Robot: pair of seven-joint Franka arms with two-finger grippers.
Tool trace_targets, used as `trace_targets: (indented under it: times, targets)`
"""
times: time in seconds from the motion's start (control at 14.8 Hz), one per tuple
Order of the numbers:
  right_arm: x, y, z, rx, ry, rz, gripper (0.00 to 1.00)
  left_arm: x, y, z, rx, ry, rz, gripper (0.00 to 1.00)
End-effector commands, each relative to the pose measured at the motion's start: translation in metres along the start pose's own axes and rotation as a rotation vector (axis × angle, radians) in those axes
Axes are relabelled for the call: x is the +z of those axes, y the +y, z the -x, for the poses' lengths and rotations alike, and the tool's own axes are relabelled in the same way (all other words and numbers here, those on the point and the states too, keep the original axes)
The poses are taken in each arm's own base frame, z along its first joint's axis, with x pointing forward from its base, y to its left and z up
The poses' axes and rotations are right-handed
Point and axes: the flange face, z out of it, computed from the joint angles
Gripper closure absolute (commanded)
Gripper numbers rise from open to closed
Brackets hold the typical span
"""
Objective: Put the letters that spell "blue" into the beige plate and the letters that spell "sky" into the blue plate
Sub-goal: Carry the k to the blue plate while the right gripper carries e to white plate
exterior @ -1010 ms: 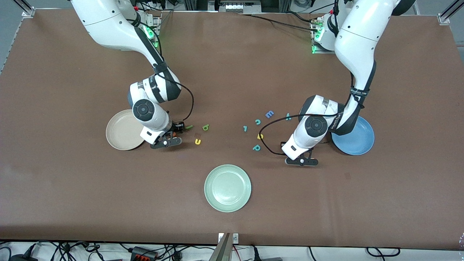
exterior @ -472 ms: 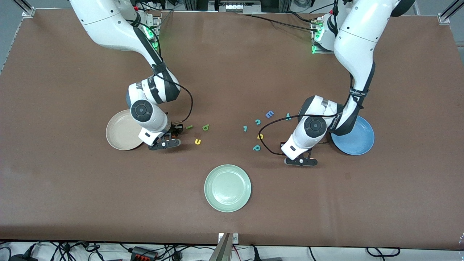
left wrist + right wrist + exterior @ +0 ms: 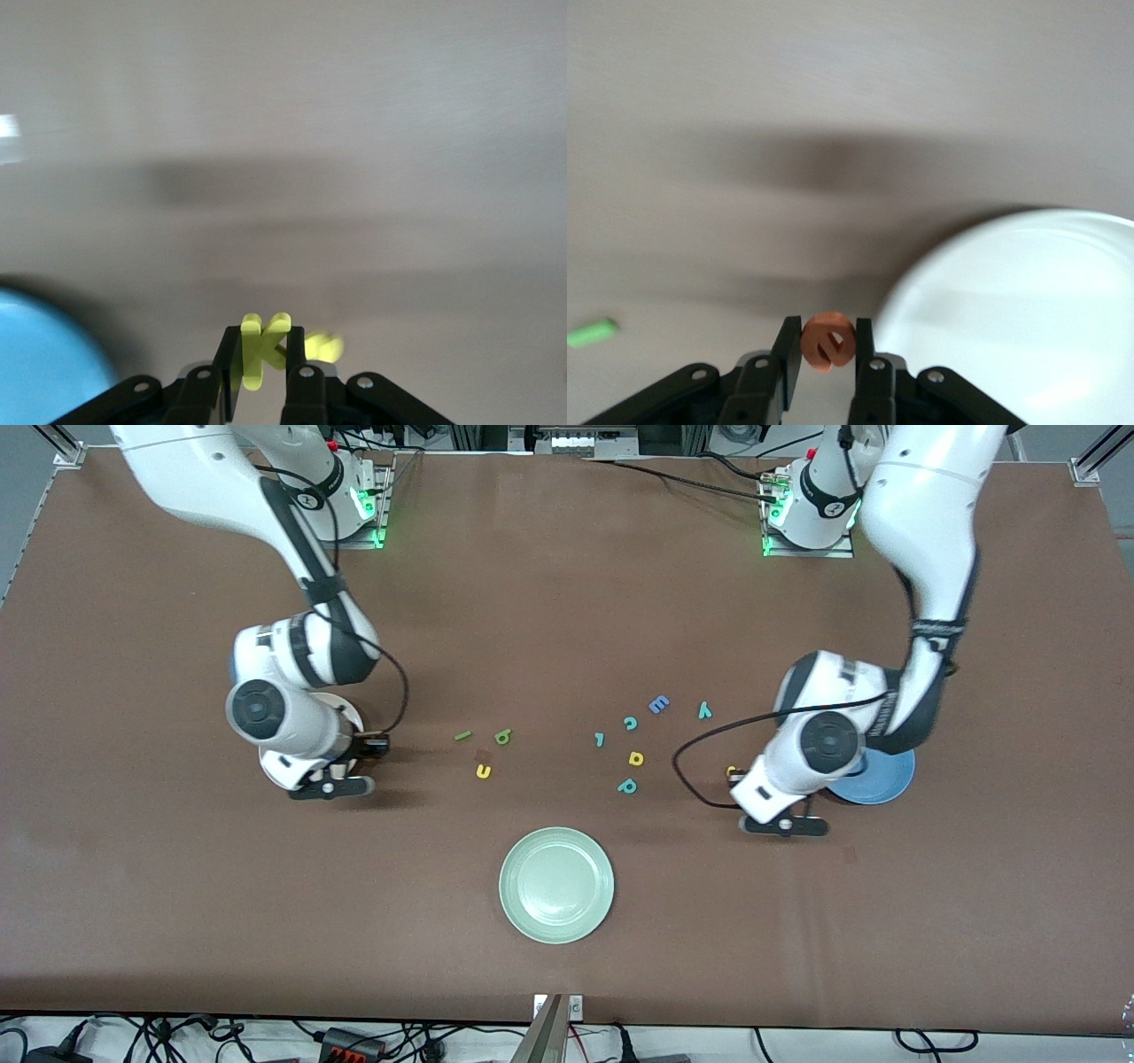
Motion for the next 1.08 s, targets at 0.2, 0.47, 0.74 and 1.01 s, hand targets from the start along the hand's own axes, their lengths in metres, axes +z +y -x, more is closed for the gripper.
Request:
trace_targets:
  times: [0.2,0.47,0.74,1.01]
  targets:
    - [0.030,0.056,0.022,-0.050,-0.133,-0.008,0.95,0.004,-0.124,0.034,0.024,-0.152,0.002,0.92]
    - [0.038,0.094,0.018,0.003,-0.144,0.001,0.00,0.056,-0.130,0.088,0.041,-0.093,0.015,0.91]
    - [0.013,0.046,0.003,0.111,-0.110,-0.008,0.00,0.081,-0.136,0.098,0.032,-0.043,0.026,0.44]
    - [0.013,-0.039,0.013,0.115,-0.097,0.021,0.00,0.054,-0.132,0.086,0.033,-0.019,0.025,0.00]
